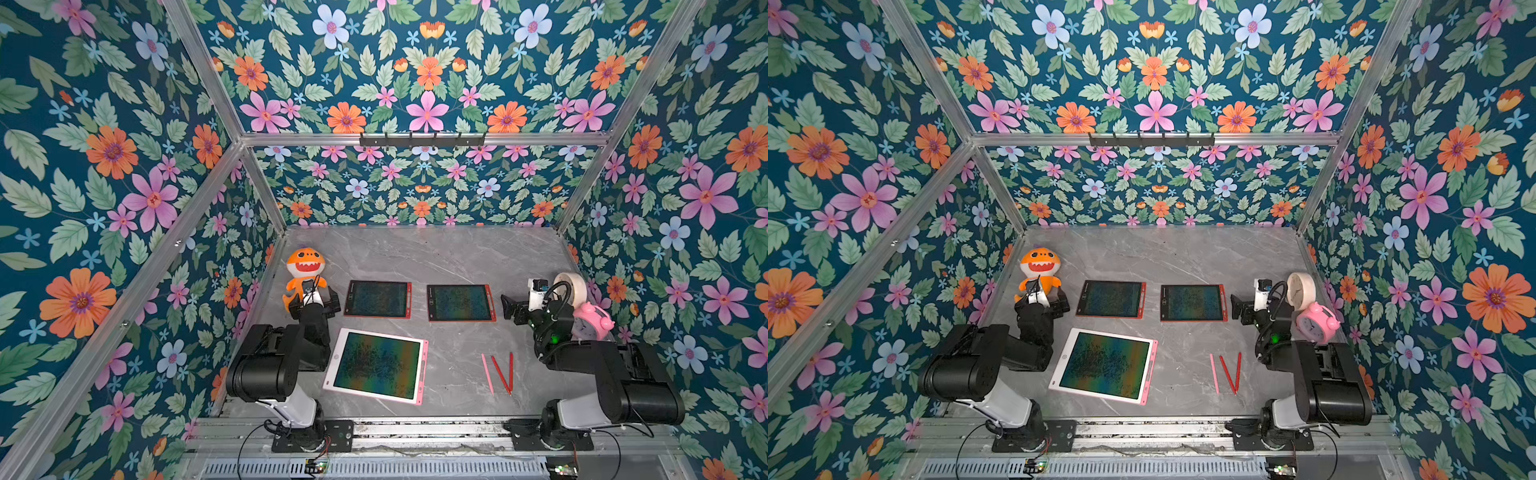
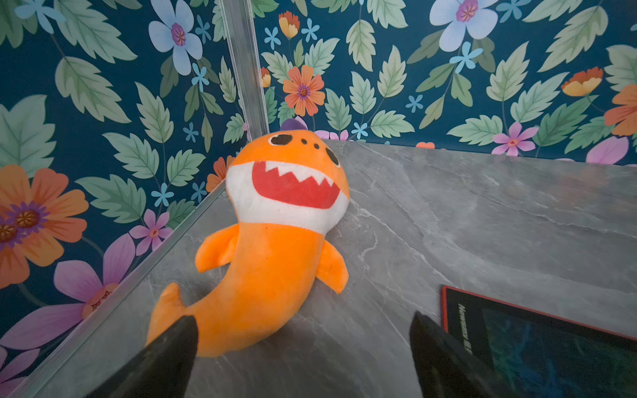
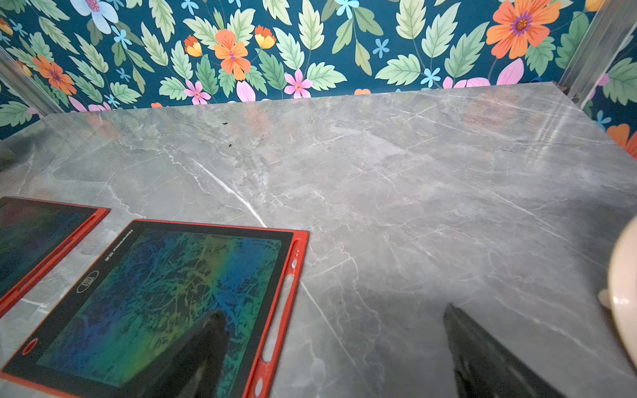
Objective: Place the stylus back onto the writing tablet
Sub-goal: Pick up the stylus from the center of the board.
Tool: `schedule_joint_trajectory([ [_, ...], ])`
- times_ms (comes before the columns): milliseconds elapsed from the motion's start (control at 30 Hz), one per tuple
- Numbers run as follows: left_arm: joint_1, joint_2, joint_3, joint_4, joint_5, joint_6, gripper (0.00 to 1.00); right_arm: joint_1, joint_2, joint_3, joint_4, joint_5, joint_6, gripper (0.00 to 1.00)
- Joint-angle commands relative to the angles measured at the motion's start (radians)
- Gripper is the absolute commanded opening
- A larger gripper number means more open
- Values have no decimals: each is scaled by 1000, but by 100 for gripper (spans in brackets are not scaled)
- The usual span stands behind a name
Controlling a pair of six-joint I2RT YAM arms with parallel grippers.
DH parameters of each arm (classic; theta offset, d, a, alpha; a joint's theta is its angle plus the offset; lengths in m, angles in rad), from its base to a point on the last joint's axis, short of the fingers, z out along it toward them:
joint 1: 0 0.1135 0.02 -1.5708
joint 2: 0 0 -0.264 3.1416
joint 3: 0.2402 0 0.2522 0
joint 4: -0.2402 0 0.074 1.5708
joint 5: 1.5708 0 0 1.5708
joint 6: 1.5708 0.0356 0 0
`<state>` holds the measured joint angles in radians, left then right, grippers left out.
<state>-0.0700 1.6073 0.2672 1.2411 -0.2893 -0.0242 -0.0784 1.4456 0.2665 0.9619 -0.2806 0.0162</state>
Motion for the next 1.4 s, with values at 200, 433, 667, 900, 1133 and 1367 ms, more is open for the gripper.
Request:
schedule_joint_trajectory([
  [200, 1, -1, 3, 18, -1, 6, 100, 0, 2, 7, 13, 3, -8, 99],
  [433, 1, -1, 2, 20, -1, 7, 100, -1, 3, 41, -54, 160, 60, 99],
  [667, 1, 2, 4, 21, 0, 6, 100, -1, 4, 41, -52, 161, 60, 99],
  [900, 1, 2, 7, 15, 2, 6, 100, -1, 4, 41, -54, 168, 55, 99],
  [1133, -101, -55, -84, 193, -157, 108, 100, 85, -479, 150, -682, 597, 295, 99],
  [1367, -225, -545, 194, -752, -278, -177, 100, 6, -895, 272, -1311, 367, 618, 99],
])
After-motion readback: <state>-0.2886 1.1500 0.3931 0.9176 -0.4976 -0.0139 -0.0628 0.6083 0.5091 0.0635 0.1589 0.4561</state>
